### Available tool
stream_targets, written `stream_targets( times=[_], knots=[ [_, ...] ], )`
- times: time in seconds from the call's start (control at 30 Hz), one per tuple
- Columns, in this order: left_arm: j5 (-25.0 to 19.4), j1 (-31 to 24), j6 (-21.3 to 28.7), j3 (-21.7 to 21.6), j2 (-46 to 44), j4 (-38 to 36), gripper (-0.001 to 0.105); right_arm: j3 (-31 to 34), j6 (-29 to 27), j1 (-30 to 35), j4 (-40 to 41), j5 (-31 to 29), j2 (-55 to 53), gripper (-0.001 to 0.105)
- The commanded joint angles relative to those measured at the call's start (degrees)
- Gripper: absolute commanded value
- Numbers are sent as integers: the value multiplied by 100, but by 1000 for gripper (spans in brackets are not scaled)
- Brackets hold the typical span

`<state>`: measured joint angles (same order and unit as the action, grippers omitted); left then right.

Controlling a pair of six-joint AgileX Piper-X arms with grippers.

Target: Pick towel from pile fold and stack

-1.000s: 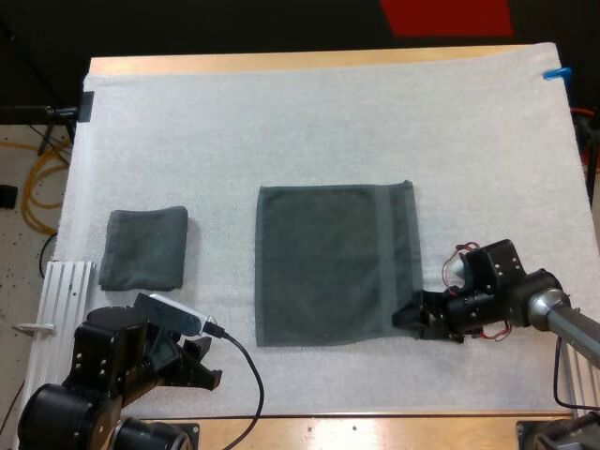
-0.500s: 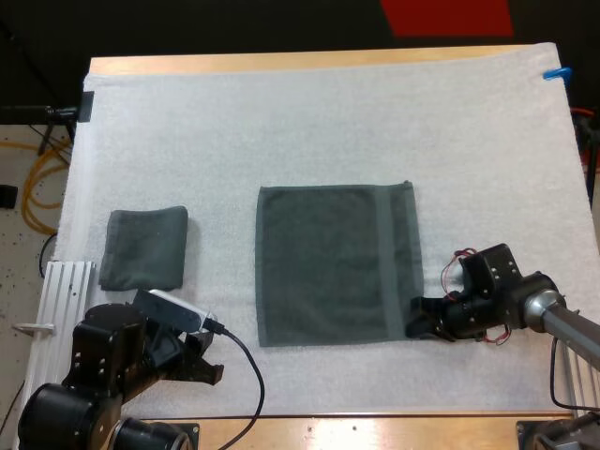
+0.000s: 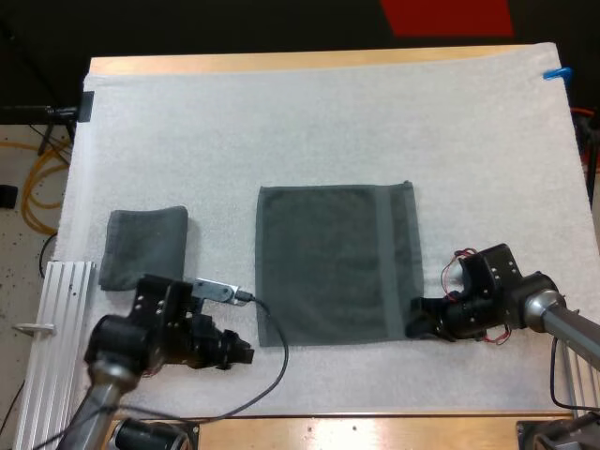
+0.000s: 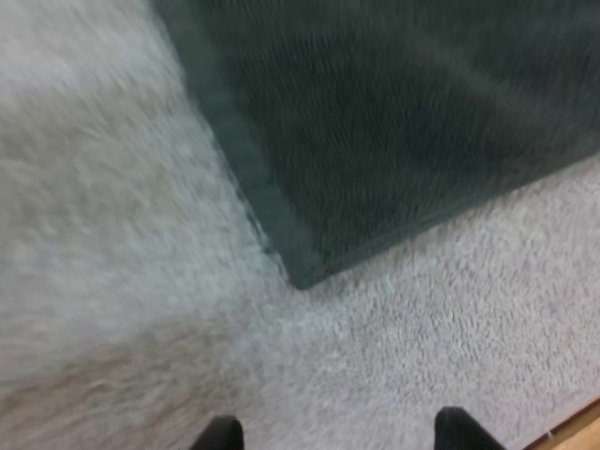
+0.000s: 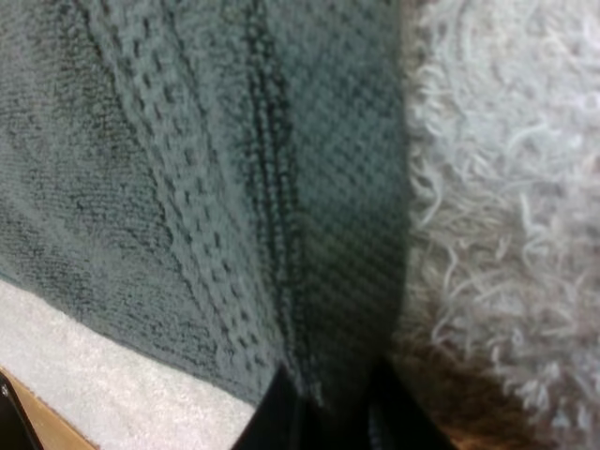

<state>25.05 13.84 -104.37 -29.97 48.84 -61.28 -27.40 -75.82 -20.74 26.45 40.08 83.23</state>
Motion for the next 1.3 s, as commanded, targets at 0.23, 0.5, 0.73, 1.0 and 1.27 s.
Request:
stream_targets(
  times=[0.23,0.5,0.73,1.0,1.27],
  knots=[
    [302,-4,-280,49,1327,1361,43,34,-73,-10,95,-25,36,0],
    [302,-4,-334,49,2318,1691,70,34,-73,-10,95,16,36,0],
    [1018,-4,-573,49,2858,2265,70,34,-73,-10,95,16,36,0],
    [2090,-4,-876,49,3302,2508,70,34,-73,-10,95,16,36,0],
    [2065,-4,-917,49,3365,2401,66,34,-73,-10,95,16,36,0]
  ],
)
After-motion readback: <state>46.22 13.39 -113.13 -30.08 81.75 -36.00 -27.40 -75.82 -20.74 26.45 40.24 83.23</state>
